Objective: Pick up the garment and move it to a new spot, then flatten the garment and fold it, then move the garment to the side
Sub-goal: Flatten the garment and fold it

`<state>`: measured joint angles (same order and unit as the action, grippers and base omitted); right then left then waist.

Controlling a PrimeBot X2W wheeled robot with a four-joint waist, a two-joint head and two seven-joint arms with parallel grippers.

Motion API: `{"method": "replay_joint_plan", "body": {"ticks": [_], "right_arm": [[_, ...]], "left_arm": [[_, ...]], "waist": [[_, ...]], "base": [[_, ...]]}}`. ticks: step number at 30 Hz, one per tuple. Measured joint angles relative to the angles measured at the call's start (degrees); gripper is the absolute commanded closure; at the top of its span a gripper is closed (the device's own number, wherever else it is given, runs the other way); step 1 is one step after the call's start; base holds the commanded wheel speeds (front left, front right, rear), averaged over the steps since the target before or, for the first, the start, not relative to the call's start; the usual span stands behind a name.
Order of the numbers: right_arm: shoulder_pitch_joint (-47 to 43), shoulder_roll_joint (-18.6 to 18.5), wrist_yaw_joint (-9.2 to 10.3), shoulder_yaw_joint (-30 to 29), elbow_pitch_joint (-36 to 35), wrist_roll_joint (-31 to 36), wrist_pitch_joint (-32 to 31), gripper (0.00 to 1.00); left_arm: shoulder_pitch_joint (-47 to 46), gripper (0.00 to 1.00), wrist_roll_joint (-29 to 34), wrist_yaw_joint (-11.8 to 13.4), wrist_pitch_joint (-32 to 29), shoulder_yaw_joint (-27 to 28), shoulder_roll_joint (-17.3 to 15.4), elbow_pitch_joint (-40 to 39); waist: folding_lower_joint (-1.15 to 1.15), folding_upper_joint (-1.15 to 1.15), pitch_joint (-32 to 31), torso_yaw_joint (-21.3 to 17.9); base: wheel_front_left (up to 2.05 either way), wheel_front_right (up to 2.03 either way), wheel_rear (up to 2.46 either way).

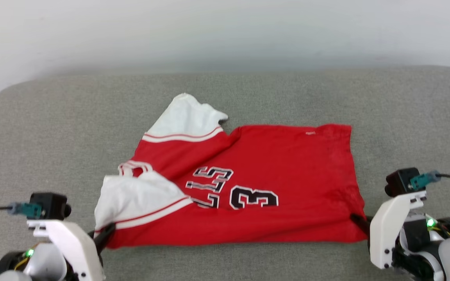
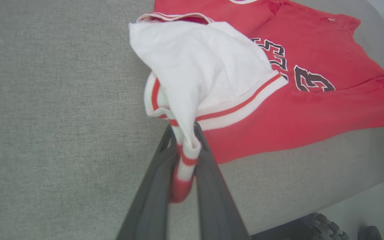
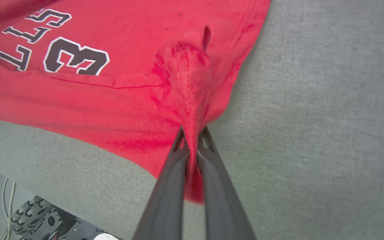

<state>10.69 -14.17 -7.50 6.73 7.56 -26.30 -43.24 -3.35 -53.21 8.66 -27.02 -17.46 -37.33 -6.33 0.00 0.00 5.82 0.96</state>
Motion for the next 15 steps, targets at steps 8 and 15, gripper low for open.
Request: {"method": "replay_joint_plan", "body": {"ticks": [8,15], "right_arm": [[-8.81,0.44,-0.01,-2.87,-5.33,-0.05,-2.99,1.0],[-14.56,3.35,0.0,-5.55,-5.67,1.03,-2.34,0.3]], "left_arm": [[9.62,1.0,-2.27,2.47,0.05,0.47,-0.13,-1.45],[11.17,0.9,-3.1,1.38,1.59,-1.34,3.13,2.68]], "waist": [[0.0,0.0,-1.5,0.37],[0.0,0.0,-1.1,0.33]], "base": [[0.0,0.0,0.0],[0.0,0.0,0.0]]}}
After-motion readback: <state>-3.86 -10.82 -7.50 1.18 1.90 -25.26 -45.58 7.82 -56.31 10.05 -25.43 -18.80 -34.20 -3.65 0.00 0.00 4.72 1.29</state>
